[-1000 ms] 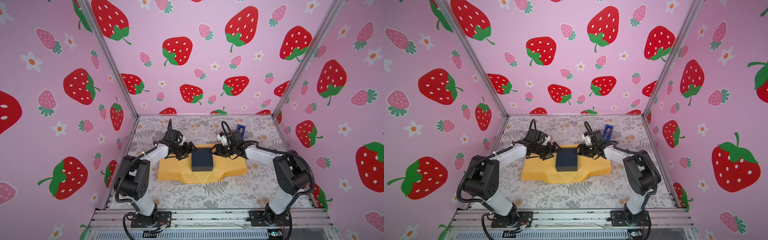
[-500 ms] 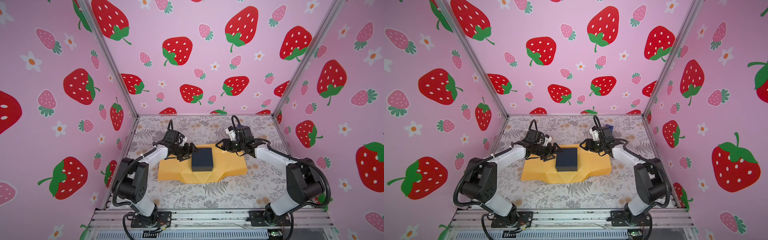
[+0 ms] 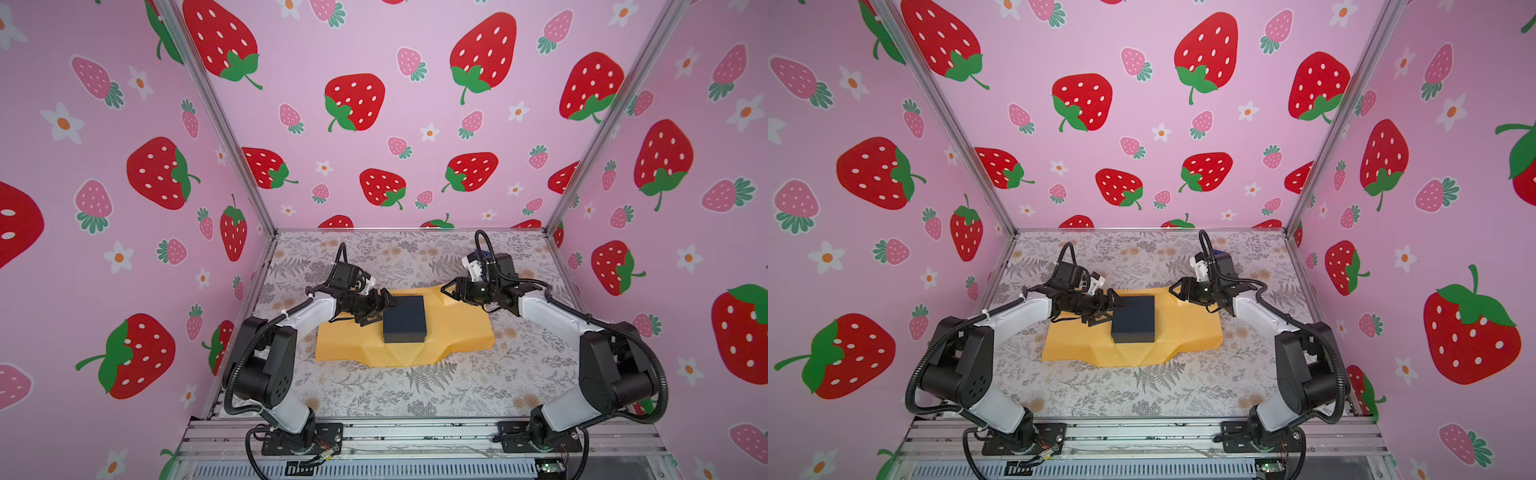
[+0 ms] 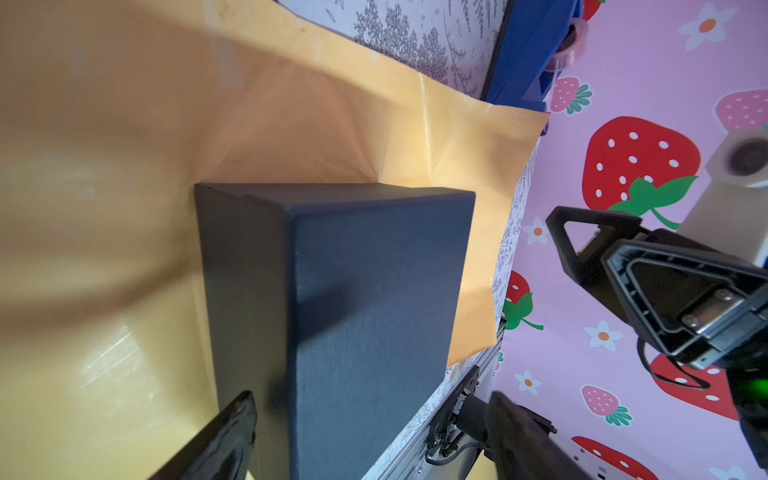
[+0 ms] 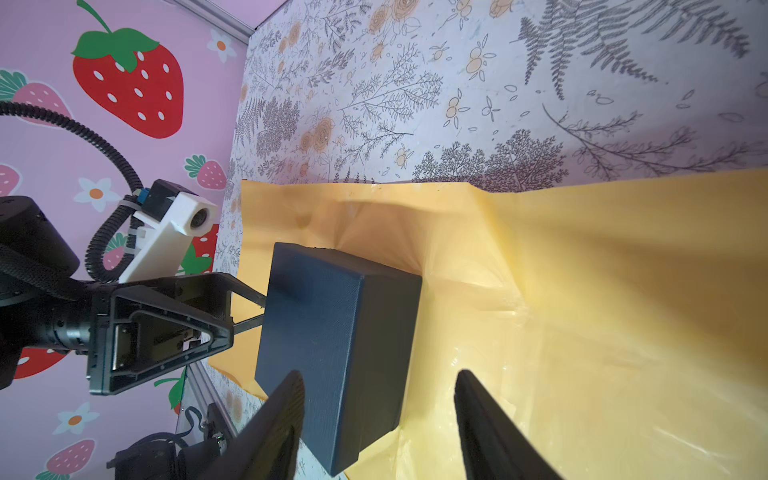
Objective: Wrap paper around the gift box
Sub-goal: 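Open and draw back the right gripper while the left gripper holds the box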
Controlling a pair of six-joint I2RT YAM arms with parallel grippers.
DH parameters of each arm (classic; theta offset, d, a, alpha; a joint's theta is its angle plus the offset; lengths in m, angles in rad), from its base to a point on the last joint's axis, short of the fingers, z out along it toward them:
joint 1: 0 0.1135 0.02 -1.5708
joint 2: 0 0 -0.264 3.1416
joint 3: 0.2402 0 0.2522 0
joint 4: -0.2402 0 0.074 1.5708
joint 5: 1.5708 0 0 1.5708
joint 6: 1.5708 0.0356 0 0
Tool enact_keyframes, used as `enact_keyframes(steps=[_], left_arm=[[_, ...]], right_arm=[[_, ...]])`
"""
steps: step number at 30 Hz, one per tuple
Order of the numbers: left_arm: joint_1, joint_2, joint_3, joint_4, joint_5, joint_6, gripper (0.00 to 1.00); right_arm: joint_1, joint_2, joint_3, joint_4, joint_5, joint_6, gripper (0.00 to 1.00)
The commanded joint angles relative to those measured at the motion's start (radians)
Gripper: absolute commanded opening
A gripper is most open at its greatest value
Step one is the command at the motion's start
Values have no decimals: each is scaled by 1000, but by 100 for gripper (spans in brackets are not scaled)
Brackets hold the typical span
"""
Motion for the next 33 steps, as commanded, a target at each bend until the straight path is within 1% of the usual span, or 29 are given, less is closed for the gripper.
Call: enact_keyframes(steps=[1, 10, 13, 15, 19, 21, 27, 30, 33], left_arm=[[-7, -28, -9, 14, 30, -12, 87], [-8, -35, -12, 7, 24, -11, 85], [-7, -34, -9, -9, 13, -1, 85], [-7, -43, -1, -41, -17, 18, 85], [-5, -88, 39, -129, -106, 71, 85], [-6, -108, 64, -158, -122, 86, 85], [-17, -136, 112, -150, -89, 70, 83], [-35, -139, 122, -127, -76, 55, 83], [-52, -138, 129, -114, -77, 45, 82]], right_arm=[[-8, -28, -12, -20, -13, -16, 61], [-27, -40, -15, -33, -14, -27, 61], [-41, -47, -15, -44, -15, -37, 61], [-56, -56, -18, -56, -10, -48, 61], [-134, -95, -57, -71, -7, -72, 61], [-187, -113, -89, -72, -24, -83, 61], [-338, -161, -221, -70, -84, -116, 60], [-374, -191, -291, -72, -90, -131, 60], [-384, -223, -349, -69, -92, -136, 60]])
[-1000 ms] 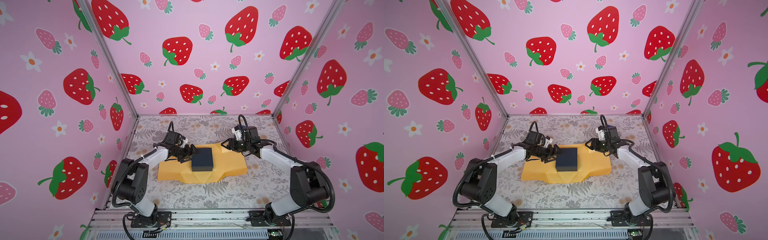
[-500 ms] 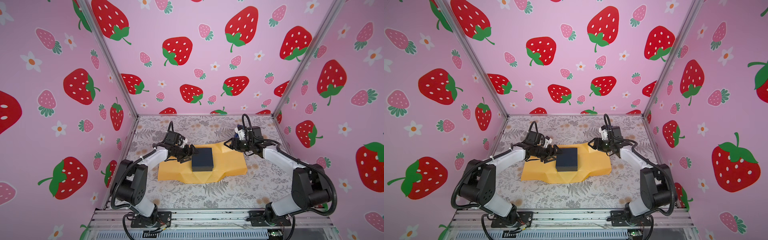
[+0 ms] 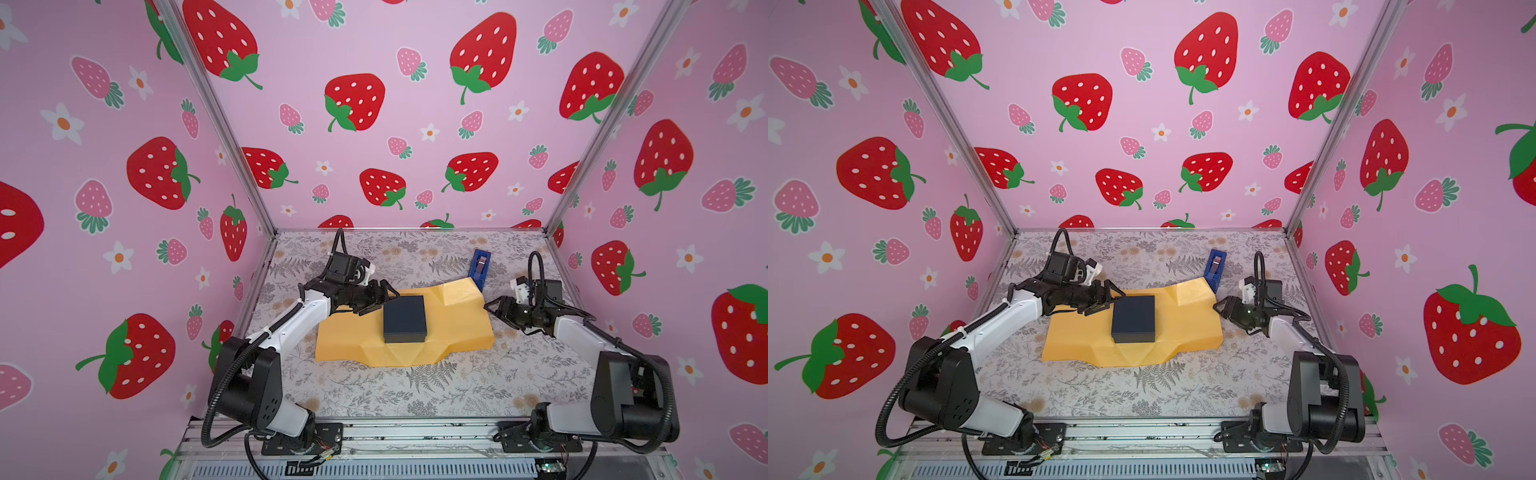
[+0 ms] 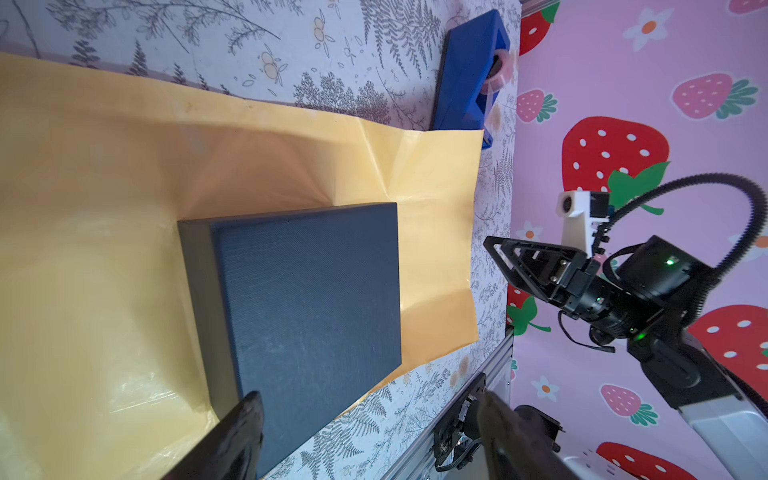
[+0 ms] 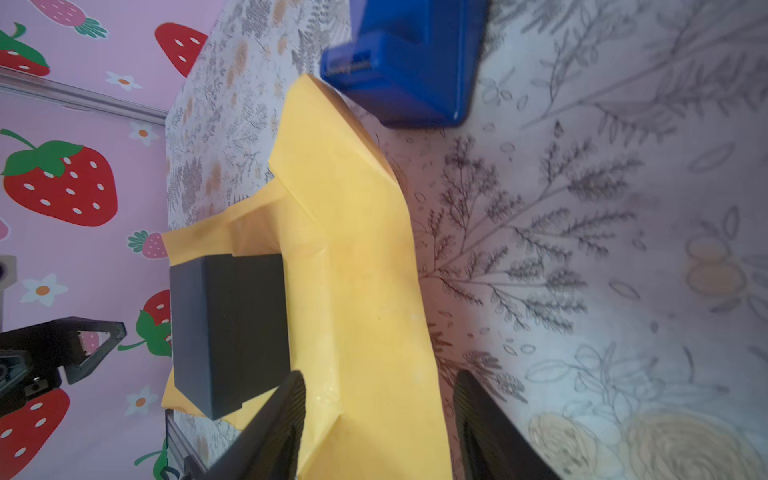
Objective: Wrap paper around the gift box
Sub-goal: 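Open and draw back the right gripper while the left gripper holds the box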
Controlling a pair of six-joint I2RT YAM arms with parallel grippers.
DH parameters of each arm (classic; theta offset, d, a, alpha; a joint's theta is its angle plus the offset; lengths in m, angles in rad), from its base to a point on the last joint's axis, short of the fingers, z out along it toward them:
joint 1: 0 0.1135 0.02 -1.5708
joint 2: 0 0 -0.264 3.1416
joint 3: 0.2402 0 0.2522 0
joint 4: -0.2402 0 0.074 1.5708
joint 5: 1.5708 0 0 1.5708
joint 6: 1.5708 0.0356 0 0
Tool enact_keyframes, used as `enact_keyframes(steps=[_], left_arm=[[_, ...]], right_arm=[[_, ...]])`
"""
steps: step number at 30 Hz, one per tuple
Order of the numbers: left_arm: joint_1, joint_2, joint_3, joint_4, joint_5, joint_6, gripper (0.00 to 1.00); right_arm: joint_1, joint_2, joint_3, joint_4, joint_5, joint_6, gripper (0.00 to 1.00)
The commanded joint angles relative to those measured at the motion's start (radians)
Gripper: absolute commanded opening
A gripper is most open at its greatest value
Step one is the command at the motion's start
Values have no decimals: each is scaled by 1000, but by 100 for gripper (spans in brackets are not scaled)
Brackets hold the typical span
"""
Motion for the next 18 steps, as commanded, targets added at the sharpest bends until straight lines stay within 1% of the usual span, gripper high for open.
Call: enact_keyframes(steps=[1, 5, 7, 8, 9, 10, 12, 14, 15, 17, 18], left_arm=[[-19, -11, 35, 14, 9, -15, 82], [-25, -15, 28, 46, 8, -37, 82], [-28, -11, 30, 46, 5, -39, 81], [-30, -10, 31, 47, 3, -41, 81], [-32, -10, 31, 49, 3, -41, 81], [-36, -7, 33, 49, 3, -42, 81], [-38, -6, 37, 48, 4, -41, 81], [-43, -5, 36, 49, 0, -42, 81], [-45, -5, 36, 49, 0, -43, 81], [-47, -8, 35, 47, -3, -42, 80], [-49, -9, 33, 46, -5, -43, 80]], right_arm=[[-7, -48, -54, -9, -39, -29, 59], [-6, -93, -127, 26, -82, 7, 53], [-5, -123, -152, 34, -90, 17, 52], [-5, -129, -159, 31, -95, 16, 52], [-5, -131, -161, 22, -95, 9, 49], [-6, -133, -164, 12, -96, 3, 47], [-6, -137, -176, 17, -106, 4, 47], [-5, -142, -189, 9, -85, -2, 47], [-5, -147, -194, 2, -61, -5, 50], [-8, -157, -210, 1, -14, -6, 51], [-6, -161, -211, 1, 4, -6, 55]])
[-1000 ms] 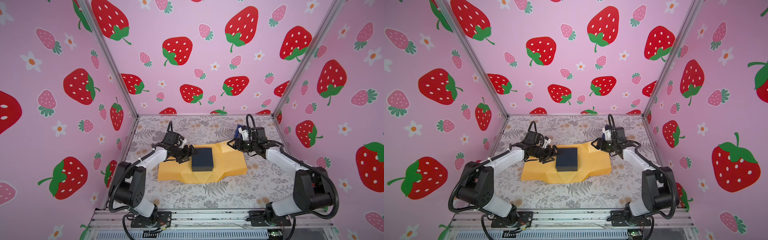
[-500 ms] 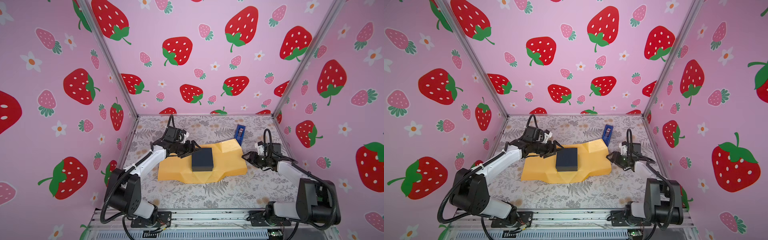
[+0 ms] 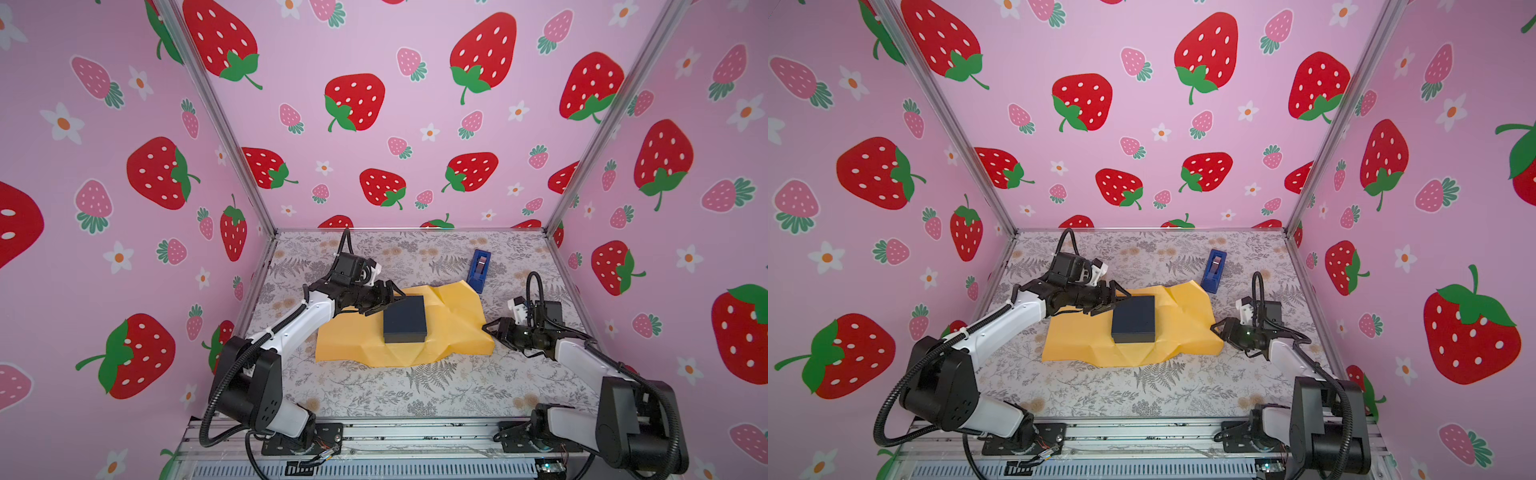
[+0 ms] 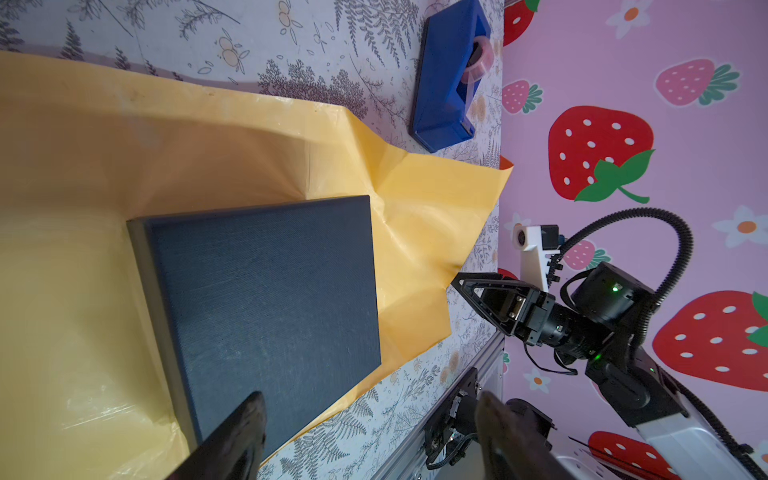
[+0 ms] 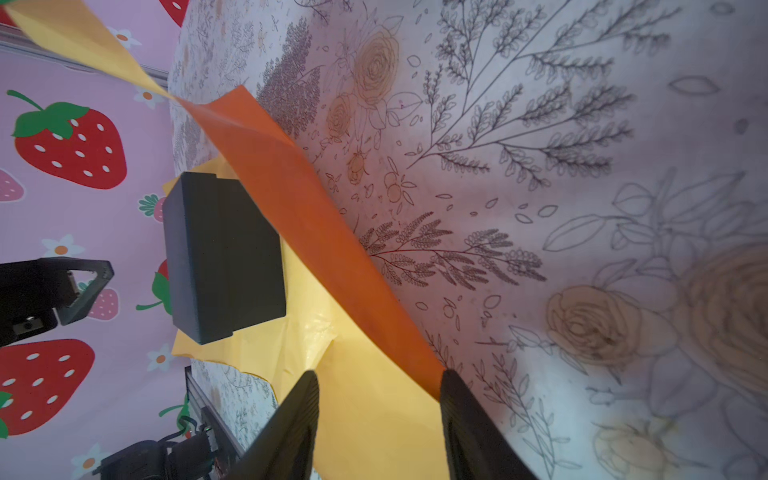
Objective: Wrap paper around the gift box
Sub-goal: 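Open and draw back the right gripper while the left gripper holds the box, then grasp the paper's edge nearest the right gripper and lift it over the box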
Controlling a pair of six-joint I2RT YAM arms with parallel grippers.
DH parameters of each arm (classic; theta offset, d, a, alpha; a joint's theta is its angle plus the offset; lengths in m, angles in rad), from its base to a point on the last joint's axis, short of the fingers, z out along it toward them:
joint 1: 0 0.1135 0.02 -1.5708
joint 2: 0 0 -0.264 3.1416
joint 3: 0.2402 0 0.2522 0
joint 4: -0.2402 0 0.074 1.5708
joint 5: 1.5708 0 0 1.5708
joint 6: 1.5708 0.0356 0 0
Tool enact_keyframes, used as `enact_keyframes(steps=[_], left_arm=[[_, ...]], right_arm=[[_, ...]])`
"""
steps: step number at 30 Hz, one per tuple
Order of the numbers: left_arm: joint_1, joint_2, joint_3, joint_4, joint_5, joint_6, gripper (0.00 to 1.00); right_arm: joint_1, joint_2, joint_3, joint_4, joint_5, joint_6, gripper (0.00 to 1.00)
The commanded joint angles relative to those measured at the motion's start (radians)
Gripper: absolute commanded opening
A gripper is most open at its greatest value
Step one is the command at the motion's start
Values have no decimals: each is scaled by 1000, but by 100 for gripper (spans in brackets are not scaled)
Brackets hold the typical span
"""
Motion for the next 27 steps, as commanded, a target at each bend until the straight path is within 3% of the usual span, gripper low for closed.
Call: enact_keyframes(steps=[1, 8, 13, 17, 27], left_arm=[[-8, -11, 31, 6, -5, -6, 80], [-7, -22, 25, -5, -12, 1, 80], [-9, -18, 25, -4, -11, -1, 80], [-13, -11, 28, 1, -7, -3, 80], [-17, -9, 33, 0, -2, 0, 80]], right_arm=[[-5, -26, -18, -11, 72, -14, 57], [-14, -13, -27, -8, 102, -28, 59], [-16, 20, -75, 74, -49, 11, 57], [-16, 17, -138, 239, -220, 135, 53], [-15, -82, -140, 137, -271, 137, 45]])
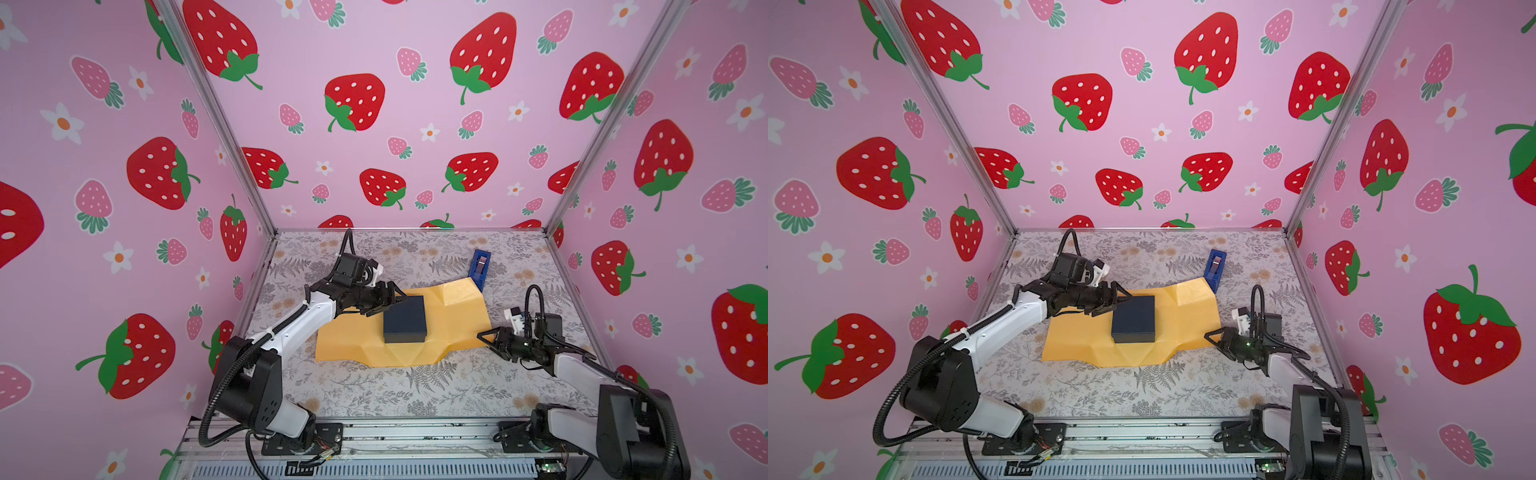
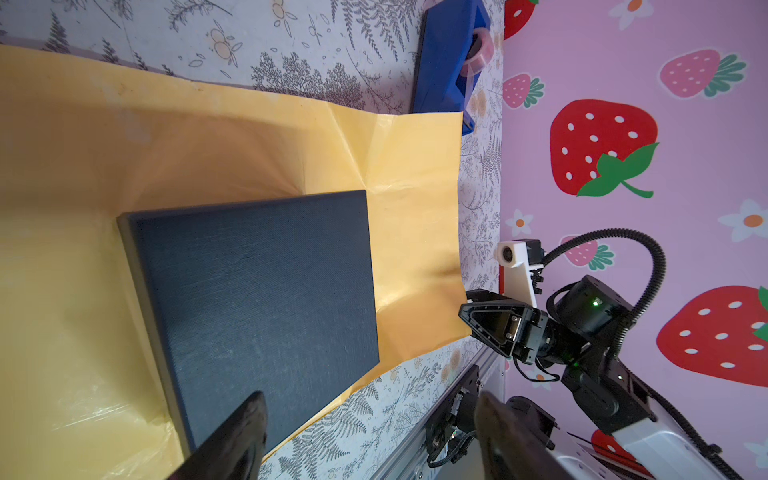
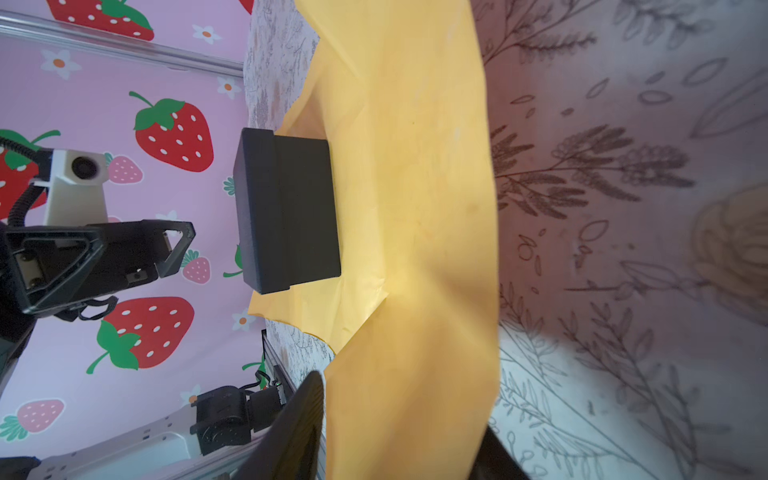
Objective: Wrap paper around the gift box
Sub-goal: 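Grasp the paper's edge nearest the right gripper and lift it over the box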
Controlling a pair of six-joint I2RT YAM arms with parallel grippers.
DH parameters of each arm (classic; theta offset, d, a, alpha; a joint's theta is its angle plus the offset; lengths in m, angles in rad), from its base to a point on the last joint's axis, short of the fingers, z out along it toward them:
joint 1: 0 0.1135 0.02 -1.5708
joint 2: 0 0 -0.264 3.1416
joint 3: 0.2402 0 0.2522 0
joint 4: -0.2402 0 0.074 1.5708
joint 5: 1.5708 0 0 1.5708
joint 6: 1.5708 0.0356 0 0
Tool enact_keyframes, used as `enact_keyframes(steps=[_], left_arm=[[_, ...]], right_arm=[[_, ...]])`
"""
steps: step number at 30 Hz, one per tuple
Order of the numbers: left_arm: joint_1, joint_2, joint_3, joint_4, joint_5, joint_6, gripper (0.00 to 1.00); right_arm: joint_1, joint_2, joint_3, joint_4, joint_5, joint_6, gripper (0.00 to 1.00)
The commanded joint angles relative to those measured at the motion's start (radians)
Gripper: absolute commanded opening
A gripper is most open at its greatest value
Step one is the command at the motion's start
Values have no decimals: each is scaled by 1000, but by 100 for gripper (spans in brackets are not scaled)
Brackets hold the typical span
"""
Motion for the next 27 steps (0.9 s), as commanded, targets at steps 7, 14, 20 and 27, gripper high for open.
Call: enact_keyframes(steps=[7, 14, 20, 27], left_arm=[[-5, -5, 37, 0, 5, 0, 80], [-4, 0, 44, -1, 10, 3, 80], [-4, 3, 43, -1, 10, 5, 80], [-6, 12, 60, -15, 1, 2, 80]], right_arm=[[-4, -63, 28, -139, -1, -44, 36], [-5, -71, 55, -204, 49, -80, 29], [-4, -75, 82, -273, 100, -128, 20], [21, -108, 100, -286, 120, -125, 6]])
